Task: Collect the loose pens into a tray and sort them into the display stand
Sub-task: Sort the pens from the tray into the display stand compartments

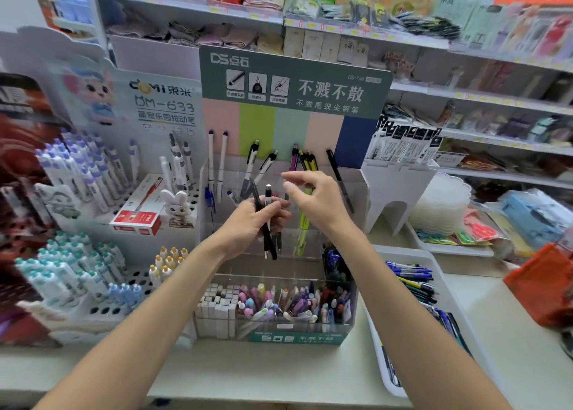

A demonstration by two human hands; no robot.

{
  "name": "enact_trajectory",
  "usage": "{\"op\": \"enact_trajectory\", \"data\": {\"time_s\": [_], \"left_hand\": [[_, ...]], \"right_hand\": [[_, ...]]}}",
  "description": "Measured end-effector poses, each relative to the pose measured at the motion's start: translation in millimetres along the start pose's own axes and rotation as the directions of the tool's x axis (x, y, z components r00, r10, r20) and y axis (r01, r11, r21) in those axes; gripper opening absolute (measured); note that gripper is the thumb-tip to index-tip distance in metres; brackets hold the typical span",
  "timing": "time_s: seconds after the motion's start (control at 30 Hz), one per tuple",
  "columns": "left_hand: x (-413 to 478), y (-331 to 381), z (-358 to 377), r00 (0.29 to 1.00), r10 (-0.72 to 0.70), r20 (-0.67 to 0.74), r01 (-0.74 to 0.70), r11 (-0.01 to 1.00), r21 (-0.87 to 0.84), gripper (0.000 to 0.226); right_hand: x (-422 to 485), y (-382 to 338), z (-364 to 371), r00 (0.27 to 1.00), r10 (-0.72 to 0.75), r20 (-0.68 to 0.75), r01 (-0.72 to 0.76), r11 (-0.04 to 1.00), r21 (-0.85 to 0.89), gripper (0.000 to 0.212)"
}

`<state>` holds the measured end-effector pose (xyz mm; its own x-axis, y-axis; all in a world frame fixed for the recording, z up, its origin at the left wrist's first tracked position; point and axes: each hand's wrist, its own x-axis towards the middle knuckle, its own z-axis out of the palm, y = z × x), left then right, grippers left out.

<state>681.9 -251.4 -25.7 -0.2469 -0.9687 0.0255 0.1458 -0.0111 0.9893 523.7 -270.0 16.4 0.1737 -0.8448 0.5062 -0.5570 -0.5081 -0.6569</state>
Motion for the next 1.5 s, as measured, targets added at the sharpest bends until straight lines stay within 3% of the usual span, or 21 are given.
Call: {"op": "enact_trajectory", "data": {"time_s": [0.1,0.17,0.27,0.37,0.5,0.63,0.7,0.83,0.97,1.1,1.2,1.3,1.4,1.5], "left_hand": [[-1,8,-5,0.999,0.027,0.040,-0.032,0.993,0.116,0.035],[0,10,-11,0.998,0.028,0.062,-0.033,0.996,0.080,0.040],[-1,15,-24,0.999,0.051,-0.004,-0.051,0.996,0.078,0.033],[-3,15,-41,0.990,0.072,-0.120,-0.058,0.991,0.121,0.031],[-5,18,-53,0.982,0.049,-0.184,-0.018,0.986,0.164,0.016],[-4,27,-49,0.976,-0.090,-0.196,0.052,0.980,-0.192,0.018],[-6,31,-49,0.976,-0.096,-0.193,0.044,0.964,-0.261,0.021],[-11,36,-50,0.975,-0.044,-0.217,-0.004,0.977,-0.214,0.022],[-11,37,-51,0.969,0.061,-0.241,-0.067,0.998,-0.015,0.027],[3,49,-34,0.903,0.285,-0.321,-0.232,0.953,0.194,0.023],[18,59,-12,0.832,0.363,-0.419,-0.327,0.932,0.159,0.020],[30,64,12,0.813,0.354,-0.461,-0.357,0.930,0.085,0.006],[39,62,30,0.804,0.334,-0.492,-0.391,0.920,-0.016,0.008],[46,59,46,0.810,0.267,-0.521,-0.395,0.906,-0.149,0.010]], "right_hand": [[8,-14,10,0.989,0.004,0.151,-0.018,0.996,0.087,0.020],[15,-18,13,0.987,0.013,0.159,-0.038,0.987,0.156,0.016],[31,-22,7,0.997,0.065,-0.047,-0.048,0.955,0.294,0.014],[55,-24,-8,0.929,0.118,-0.352,-0.001,0.949,0.315,0.016],[78,-32,-3,0.870,0.023,-0.492,0.092,0.973,0.209,0.019],[84,-28,26,0.917,-0.092,-0.387,0.117,0.992,0.041,0.021],[80,-21,40,0.948,-0.122,-0.294,0.115,0.993,-0.042,0.019],[68,-9,55,0.985,-0.138,-0.103,0.122,0.982,-0.143,0.025],[59,-8,45,0.970,-0.154,-0.187,0.135,0.985,-0.111,0.034],[38,-3,22,0.982,-0.068,-0.175,0.079,0.995,0.056,0.020],[27,7,11,0.997,-0.020,-0.071,0.027,0.995,0.093,0.019],[20,20,-2,1.000,0.011,-0.006,-0.010,0.997,0.075,0.023],[18,30,-18,0.999,-0.013,-0.049,0.014,0.999,0.028,0.022],[24,39,-39,0.995,0.024,-0.097,-0.012,0.992,0.127,0.021]]}}
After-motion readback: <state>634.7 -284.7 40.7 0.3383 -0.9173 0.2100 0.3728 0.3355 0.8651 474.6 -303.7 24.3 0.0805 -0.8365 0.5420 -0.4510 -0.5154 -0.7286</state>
